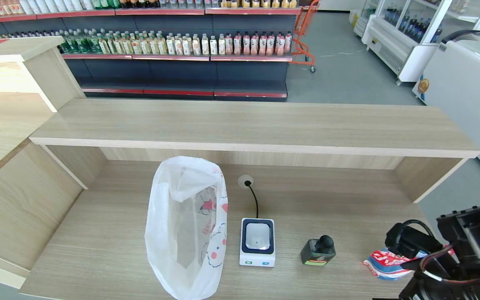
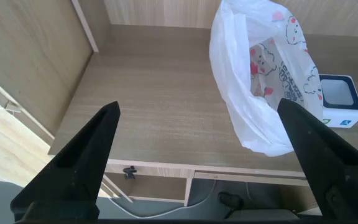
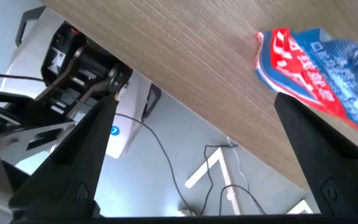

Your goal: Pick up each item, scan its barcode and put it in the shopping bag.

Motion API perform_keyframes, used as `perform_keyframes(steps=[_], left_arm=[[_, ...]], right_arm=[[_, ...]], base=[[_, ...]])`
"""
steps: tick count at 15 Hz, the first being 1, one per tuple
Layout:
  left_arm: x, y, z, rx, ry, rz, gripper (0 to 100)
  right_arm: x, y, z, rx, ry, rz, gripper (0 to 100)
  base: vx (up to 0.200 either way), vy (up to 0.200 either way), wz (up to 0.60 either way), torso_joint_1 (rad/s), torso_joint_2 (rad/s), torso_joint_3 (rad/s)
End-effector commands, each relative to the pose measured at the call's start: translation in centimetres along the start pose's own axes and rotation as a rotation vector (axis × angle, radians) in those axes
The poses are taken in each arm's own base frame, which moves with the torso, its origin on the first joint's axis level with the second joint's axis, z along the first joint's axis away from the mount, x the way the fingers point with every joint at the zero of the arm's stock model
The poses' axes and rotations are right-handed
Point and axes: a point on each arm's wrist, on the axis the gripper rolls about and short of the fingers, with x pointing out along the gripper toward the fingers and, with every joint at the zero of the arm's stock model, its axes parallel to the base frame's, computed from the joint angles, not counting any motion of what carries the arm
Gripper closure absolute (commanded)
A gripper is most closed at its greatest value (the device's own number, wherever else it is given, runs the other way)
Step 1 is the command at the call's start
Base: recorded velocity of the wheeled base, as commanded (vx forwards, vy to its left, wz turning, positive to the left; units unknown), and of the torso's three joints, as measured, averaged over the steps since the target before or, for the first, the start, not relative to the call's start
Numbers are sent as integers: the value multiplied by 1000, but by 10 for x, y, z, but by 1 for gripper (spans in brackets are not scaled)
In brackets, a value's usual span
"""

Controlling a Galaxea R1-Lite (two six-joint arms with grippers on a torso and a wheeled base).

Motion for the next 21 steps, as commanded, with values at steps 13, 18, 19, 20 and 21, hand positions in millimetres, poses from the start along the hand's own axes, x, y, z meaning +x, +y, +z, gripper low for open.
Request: perform_keyframes(steps=[13,18,19,20,21], left_arm=[[0,0,0,0,-1,0,0],[0,0,0,0,-1,0,0],[0,0,0,0,-1,0,0],[0,0,0,0,-1,0,0],[0,0,0,0,-1,0,0]], right_arm=[[100,-11,16,-254,-143,97,0],[119,-14,29,-266,-191,108,0],[124,-15,34,-269,-210,112,0],[125,-12,37,-278,-219,122,0],[126,-11,37,-280,-219,124,0]], base=[[0,0,0,0,0,0],[0,0,0,0,0,0],[0,0,0,0,0,0],[0,0,0,0,0,0],[0,0,0,0,0,0]])
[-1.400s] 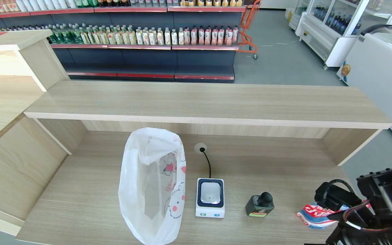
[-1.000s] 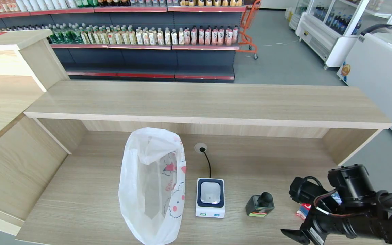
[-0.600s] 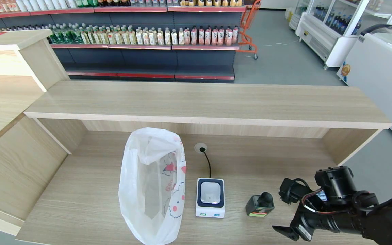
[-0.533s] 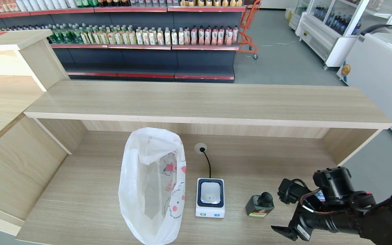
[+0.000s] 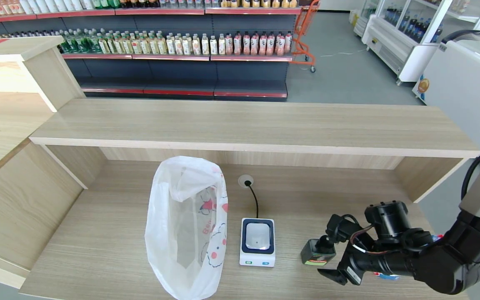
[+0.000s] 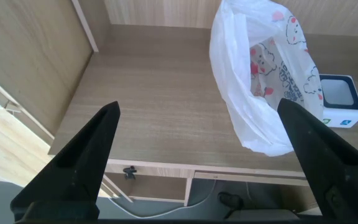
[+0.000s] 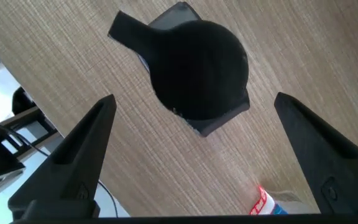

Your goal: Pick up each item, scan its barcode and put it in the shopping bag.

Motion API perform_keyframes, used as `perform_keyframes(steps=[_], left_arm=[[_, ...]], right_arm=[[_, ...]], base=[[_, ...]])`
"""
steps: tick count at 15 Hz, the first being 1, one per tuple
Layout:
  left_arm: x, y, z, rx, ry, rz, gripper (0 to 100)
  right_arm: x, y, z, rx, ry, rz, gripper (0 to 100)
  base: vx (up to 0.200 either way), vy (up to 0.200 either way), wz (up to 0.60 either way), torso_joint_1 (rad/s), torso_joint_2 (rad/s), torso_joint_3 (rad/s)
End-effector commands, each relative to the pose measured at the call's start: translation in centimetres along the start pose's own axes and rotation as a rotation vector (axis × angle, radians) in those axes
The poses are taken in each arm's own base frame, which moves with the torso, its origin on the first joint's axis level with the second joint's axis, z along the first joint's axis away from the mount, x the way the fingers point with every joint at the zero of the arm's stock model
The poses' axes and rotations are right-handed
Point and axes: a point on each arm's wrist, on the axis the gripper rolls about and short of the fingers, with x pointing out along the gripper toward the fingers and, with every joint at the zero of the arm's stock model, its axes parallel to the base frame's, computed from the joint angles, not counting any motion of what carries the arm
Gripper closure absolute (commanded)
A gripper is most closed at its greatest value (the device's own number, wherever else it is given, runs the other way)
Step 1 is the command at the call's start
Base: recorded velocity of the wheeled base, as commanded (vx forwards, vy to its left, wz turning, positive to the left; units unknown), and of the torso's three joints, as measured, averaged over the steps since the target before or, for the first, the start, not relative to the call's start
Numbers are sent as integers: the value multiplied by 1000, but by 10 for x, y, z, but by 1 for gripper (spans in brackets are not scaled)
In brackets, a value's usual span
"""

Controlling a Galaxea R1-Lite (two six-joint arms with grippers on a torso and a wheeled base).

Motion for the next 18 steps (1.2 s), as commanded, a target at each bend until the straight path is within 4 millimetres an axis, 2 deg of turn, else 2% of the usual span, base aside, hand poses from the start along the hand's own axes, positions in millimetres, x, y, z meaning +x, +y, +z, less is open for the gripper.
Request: perform_keyframes(steps=[1,6,10,11,14,16,18], left_arm=[[0,0,0,-1,-1,0,0],[0,0,0,-1,-1,0,0],[0,0,0,-1,-1,0,0],[0,0,0,-1,-1,0,0],[0,0,0,-1,-1,0,0],[0,0,0,-1,-1,0,0],[0,0,0,-1,-1,0,0]], right_arm=[[9,2,4,-11,-11,23,0],[27,0,23,-54,-91,21,0],[37,11,21,-70,-75,63,0],[38,11,21,-71,-74,62,100],[37,10,23,-71,-81,53,100],[28,8,29,-48,-101,40,100],[-7,8,38,97,-157,15,100]], base=[[0,0,0,0,0,0],[0,0,0,0,0,0],[0,0,0,0,0,0],[0,0,0,0,0,0],[0,0,0,0,0,0],[0,0,0,0,0,0],[0,0,0,0,0,0]])
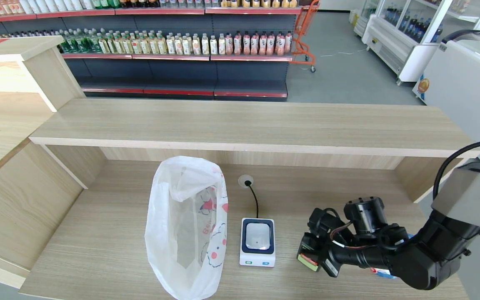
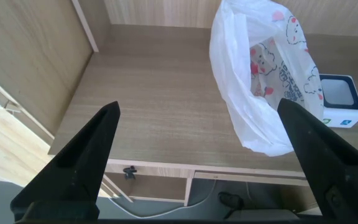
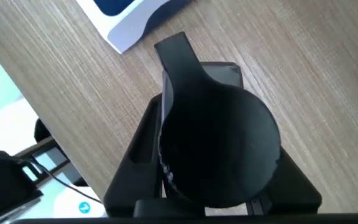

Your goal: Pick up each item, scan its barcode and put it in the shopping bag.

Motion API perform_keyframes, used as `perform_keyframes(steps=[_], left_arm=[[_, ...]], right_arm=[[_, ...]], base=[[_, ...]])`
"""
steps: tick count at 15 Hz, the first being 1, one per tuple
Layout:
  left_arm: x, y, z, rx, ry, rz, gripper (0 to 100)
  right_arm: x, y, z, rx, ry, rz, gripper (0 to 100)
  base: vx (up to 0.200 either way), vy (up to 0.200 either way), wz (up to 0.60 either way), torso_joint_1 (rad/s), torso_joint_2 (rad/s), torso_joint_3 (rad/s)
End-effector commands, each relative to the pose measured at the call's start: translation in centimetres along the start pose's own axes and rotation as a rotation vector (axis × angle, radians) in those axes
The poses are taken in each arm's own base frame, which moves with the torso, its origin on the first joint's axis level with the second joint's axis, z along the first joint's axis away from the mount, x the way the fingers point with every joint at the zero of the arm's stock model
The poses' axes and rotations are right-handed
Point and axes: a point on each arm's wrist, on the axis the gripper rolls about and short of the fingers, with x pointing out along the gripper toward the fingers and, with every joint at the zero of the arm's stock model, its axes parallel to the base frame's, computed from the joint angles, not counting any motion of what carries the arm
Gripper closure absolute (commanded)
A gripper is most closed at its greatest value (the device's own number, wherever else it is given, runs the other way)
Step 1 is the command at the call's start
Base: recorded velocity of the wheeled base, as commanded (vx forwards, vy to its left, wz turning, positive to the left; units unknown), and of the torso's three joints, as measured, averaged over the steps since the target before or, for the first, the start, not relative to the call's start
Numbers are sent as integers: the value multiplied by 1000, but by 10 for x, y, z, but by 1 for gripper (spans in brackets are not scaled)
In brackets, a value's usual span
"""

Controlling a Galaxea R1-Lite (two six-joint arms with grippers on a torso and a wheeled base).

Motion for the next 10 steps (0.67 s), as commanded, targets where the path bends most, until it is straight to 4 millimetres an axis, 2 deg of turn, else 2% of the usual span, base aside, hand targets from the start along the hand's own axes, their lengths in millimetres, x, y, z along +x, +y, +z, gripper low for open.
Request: perform_keyframes(steps=[1,3,5,6,7,9,10], left_arm=[[0,0,0,0,-1,0,0],[0,0,0,0,-1,0,0],[0,0,0,0,-1,0,0],[0,0,0,0,-1,0,0],[0,0,0,0,-1,0,0],[0,0,0,0,-1,0,0],[0,0,0,0,-1,0,0]], right_arm=[[-50,5,19,150,-97,-49,100],[-92,12,23,227,-172,-87,100],[-131,7,14,199,-218,-193,100],[-145,3,16,106,-244,-254,100],[-161,-1,18,-64,-257,-332,100],[-185,2,19,-414,-242,-449,100],[-193,7,19,-576,-257,-448,100]], base=[[0,0,0,0,0,0],[0,0,0,0,0,0],[0,0,0,0,0,0],[0,0,0,0,0,0],[0,0,0,0,0,0],[0,0,0,0,0,0],[0,0,0,0,0,0]])
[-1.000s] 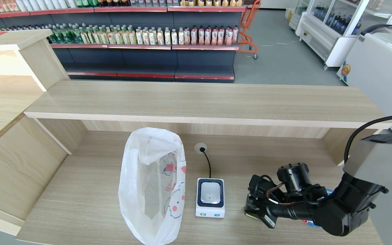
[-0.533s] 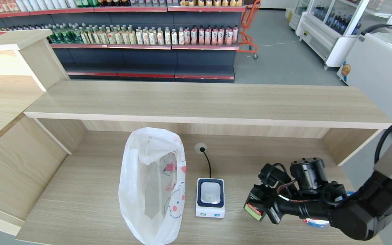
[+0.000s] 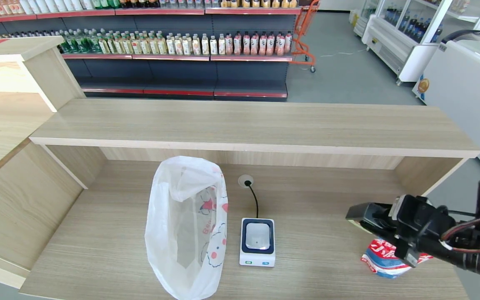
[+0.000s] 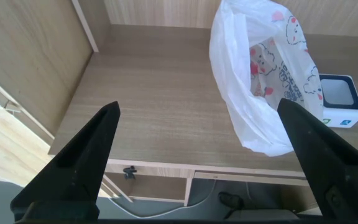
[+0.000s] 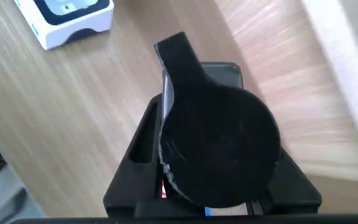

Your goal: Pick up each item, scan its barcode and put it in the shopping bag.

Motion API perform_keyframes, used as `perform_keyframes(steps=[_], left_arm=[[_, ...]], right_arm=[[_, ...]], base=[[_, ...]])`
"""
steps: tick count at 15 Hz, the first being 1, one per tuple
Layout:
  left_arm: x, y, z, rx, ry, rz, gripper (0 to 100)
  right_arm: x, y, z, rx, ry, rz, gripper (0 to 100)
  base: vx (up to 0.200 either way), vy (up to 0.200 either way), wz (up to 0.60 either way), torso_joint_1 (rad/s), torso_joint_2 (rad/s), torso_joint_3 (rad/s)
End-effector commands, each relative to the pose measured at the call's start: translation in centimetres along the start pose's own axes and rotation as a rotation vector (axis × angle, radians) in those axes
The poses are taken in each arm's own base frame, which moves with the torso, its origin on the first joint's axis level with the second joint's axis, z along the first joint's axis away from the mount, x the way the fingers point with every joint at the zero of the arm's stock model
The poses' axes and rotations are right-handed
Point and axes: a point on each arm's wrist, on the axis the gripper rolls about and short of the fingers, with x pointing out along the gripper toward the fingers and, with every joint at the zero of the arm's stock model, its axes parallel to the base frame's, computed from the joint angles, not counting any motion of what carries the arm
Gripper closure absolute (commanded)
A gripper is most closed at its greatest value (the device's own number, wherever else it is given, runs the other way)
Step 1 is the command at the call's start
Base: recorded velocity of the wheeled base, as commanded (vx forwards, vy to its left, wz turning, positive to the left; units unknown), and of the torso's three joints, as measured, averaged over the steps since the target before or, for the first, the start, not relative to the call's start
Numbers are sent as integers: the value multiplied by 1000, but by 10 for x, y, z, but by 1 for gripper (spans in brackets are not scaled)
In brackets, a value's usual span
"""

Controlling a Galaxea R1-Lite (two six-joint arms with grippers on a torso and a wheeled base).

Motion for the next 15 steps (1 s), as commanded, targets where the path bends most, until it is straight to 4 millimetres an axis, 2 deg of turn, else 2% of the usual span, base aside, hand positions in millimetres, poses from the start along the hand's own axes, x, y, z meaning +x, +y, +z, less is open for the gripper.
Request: perform_keyframes(steps=[1,2,4,5,7,9,13,15], left_arm=[[0,0,0,-1,-1,-1,0],[0,0,0,-1,-1,-1,0],[0,0,0,-1,-1,-1,0],[0,0,0,-1,-1,-1,0],[0,0,0,-1,-1,-1,0],[0,0,0,-1,-1,-1,0],[0,0,0,-1,-1,-1,0],[0,0,0,-1,-1,-1,0]], right_arm=[[-34,-3,11,-293,-141,-21,100],[-35,2,10,-480,-190,32,100],[-36,10,9,-1031,-302,70,100],[-34,20,12,-1252,-384,99,100],[-38,36,12,-1530,-498,188,100],[-41,37,16,-1650,-608,137,100],[-30,32,61,-1793,-943,-63,100],[-24,39,66,-1775,-1037,-57,100]], base=[[0,0,0,0,0,0],[0,0,0,0,0,0],[0,0,0,0,0,0],[0,0,0,0,0,0],[0,0,0,0,0,0],[0,0,0,0,0,0],[0,0,0,0,0,0],[0,0,0,0,0,0]])
